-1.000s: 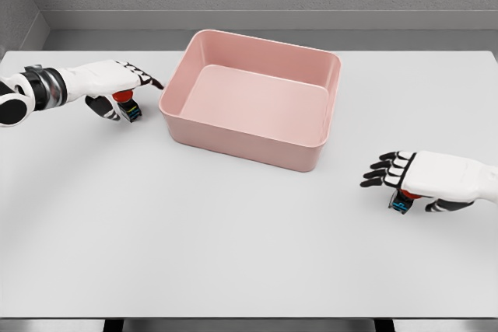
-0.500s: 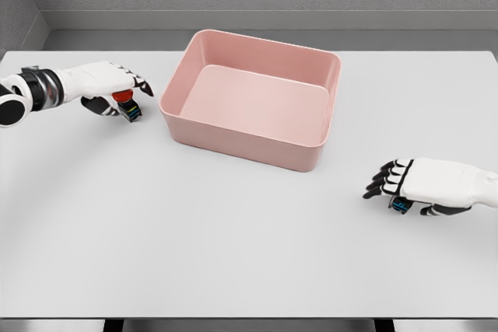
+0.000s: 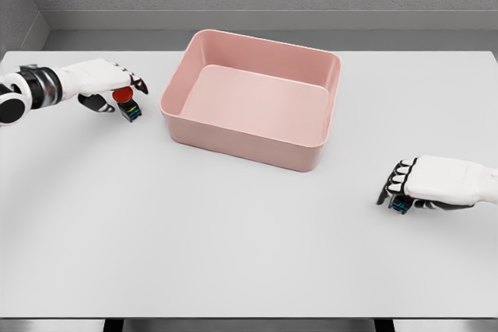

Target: Put the industrial switch in the basket with both arms

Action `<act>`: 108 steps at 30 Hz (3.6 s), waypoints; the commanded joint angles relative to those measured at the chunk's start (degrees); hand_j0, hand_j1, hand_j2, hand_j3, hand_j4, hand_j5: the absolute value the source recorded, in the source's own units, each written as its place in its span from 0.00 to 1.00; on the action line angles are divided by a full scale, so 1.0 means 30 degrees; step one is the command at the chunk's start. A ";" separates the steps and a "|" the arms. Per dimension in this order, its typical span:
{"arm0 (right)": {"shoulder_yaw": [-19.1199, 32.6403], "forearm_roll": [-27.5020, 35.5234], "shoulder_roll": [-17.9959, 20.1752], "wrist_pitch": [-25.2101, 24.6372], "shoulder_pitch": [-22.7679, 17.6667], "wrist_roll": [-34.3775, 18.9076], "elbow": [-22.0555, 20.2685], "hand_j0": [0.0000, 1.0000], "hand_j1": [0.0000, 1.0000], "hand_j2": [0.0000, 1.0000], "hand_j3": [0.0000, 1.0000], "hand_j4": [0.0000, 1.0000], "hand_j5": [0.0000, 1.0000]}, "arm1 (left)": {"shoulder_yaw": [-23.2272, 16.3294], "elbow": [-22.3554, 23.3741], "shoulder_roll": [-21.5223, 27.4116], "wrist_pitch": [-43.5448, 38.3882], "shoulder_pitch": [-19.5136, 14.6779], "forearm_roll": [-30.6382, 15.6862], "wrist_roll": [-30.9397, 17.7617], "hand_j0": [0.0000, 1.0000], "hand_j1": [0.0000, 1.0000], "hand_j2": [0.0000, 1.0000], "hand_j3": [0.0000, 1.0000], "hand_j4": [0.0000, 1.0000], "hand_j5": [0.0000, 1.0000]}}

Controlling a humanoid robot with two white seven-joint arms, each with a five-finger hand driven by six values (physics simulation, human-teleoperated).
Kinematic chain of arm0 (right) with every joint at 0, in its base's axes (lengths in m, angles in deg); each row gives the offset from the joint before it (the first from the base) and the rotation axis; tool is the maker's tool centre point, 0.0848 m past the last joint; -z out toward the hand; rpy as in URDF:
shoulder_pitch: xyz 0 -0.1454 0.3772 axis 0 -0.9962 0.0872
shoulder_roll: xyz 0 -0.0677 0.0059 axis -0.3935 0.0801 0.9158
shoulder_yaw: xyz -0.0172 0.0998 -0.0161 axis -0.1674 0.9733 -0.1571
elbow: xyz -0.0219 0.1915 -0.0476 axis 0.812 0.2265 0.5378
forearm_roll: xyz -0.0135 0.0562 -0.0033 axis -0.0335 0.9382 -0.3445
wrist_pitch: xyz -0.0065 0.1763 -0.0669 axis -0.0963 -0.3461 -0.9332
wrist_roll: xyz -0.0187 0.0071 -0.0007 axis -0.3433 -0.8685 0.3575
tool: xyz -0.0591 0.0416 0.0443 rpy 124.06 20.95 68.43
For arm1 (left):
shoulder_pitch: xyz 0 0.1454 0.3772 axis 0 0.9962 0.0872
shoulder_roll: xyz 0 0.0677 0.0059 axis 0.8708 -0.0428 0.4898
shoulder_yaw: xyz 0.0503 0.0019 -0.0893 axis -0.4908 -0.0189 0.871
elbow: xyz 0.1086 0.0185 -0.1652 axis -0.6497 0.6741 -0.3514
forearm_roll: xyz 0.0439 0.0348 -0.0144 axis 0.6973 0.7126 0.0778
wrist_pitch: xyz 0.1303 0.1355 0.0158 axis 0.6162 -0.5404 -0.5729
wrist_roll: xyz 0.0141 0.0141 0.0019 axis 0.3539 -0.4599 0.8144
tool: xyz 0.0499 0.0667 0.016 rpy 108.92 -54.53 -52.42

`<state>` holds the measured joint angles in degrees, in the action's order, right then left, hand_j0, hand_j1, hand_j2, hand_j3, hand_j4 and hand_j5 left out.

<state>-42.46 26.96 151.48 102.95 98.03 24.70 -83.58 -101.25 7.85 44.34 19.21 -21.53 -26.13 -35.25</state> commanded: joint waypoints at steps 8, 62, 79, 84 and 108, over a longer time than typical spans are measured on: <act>0.0279 -0.0157 -0.0027 -0.0018 0.0029 -0.0026 0.0092 0.54 0.54 0.54 0.54 0.54 0.54 | -0.0047 0.0126 -0.0067 0.0030 0.0000 0.0420 0.0022 0.66 0.66 0.66 0.66 0.66 0.66; 0.2652 0.0781 -0.5330 -0.0018 0.4833 0.0033 0.2202 0.45 0.45 0.45 0.45 0.45 0.45 | -0.0926 -0.0724 -0.3466 0.4929 -0.3721 -0.0195 -0.0505 0.56 0.56 0.56 0.56 0.56 0.56; 0.2476 0.0605 -0.8728 -0.0018 0.5713 -0.0026 0.2641 0.45 0.45 0.45 0.45 0.45 0.45 | -0.0456 -0.1281 0.2012 0.4929 -0.3779 -0.7666 -0.0329 1.00 1.00 1.00 1.00 1.00 1.00; 0.2417 0.0517 -0.9812 -0.0018 0.5830 -0.0435 0.3373 0.47 0.47 0.47 0.47 0.47 0.47 | -0.0574 -0.1193 0.1983 0.4929 -0.2139 -0.7754 -0.0329 1.00 1.00 1.00 1.00 1.00 1.00; 0.5463 0.0752 -0.9286 -0.0018 0.4395 -0.0612 0.6772 1.00 1.00 1.00 1.00 1.00 1.00 | -0.0545 -0.1251 0.1983 0.4929 -0.1729 -0.7725 -0.0329 1.00 1.00 1.00 1.00 1.00 1.00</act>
<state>-29.36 28.72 122.04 102.99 110.25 22.82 -64.60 -102.97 4.10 50.25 34.12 -26.71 -48.92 -36.27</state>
